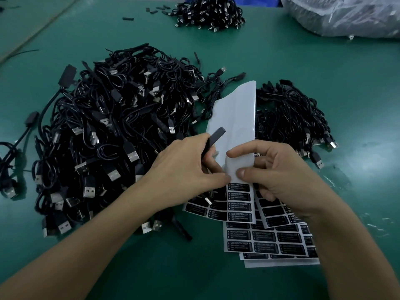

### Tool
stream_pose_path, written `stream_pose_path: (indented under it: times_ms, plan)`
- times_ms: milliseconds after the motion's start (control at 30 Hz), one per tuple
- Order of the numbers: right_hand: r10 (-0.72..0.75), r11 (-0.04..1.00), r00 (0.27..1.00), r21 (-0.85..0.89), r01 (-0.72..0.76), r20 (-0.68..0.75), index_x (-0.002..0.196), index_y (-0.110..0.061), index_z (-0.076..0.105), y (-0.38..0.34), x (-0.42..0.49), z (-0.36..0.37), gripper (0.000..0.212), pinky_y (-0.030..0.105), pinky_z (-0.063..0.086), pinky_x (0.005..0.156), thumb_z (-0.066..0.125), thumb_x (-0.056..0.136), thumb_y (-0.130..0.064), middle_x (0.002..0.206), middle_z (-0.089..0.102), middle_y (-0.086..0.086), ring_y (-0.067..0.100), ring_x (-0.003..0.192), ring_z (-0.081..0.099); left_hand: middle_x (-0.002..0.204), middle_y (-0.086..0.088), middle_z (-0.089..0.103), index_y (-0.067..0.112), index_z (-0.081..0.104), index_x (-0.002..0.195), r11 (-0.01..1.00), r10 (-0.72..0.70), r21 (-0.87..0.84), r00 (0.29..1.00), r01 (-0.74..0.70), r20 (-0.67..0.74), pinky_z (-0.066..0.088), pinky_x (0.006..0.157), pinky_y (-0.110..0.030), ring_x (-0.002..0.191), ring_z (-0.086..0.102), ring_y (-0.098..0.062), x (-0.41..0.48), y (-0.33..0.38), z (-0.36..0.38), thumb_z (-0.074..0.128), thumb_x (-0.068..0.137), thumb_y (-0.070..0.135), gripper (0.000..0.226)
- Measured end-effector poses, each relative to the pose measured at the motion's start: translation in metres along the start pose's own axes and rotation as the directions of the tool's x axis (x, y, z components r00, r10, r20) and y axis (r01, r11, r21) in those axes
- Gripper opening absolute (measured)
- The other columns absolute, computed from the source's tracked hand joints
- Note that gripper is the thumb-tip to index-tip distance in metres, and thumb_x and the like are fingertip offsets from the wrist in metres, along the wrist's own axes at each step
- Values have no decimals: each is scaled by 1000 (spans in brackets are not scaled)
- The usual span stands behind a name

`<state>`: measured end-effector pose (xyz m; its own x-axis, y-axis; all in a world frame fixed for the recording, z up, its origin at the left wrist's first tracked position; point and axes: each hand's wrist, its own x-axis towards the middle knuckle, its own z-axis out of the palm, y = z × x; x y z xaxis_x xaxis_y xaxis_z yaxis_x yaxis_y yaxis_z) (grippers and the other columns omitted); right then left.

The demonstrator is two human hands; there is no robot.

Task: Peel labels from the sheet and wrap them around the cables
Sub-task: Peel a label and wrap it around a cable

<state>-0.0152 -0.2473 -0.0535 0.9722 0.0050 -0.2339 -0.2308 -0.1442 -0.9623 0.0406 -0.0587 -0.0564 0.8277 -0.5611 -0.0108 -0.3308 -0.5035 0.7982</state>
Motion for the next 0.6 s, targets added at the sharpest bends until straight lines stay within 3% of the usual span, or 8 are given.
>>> stream_pose_path:
  times_ms: [300, 400, 500, 600]
  plan:
    - [-23, 999, 999, -46, 21, -38, 100, -20, 73, 2, 0, -2, 36, 18, 33, 34, 61, 88, 12, 67, 68, 10, 9, 36, 34, 77, 11, 74, 33, 37, 70, 999, 26, -31, 999, -27, -37, 56, 75, -50, 72, 68, -16, 2, -3, 0, 66, 69, 29, 30]
    - [-76, 982, 995, -180, 63, -66, 100, -30, 72, 3, -1, -5, 40, 19, 29, 36, 62, 86, 6, 59, 56, 12, 10, 36, 31, 72, 4, 71, 27, 36, 72, 998, 19, -60, 995, -25, -97, 55, 68, -51, 64, 62, -20, 3, -4, 1, 62, 67, 26, 27]
    - [-151, 907, 985, -409, 105, -83, 105, -37, 69, 4, -2, -9, 37, 15, 32, 41, 67, 84, -6, 49, 50, -1, 7, 38, 34, 61, -1, 57, 24, 34, 71, 988, -20, -152, 984, -7, -175, 54, 60, -48, 57, 50, -22, 6, -7, 0, 61, 65, 28, 28]
    - [-209, 835, 968, -541, 103, -139, 101, -38, 70, 3, -4, -10, 26, 10, 37, 45, 74, 78, -26, 42, 47, -7, 3, 38, 41, 65, -8, 56, 33, 36, 67, 963, -67, -270, 977, 11, -202, 54, 65, -53, 59, 53, -18, 9, -9, -2, 65, 63, 27, 30]
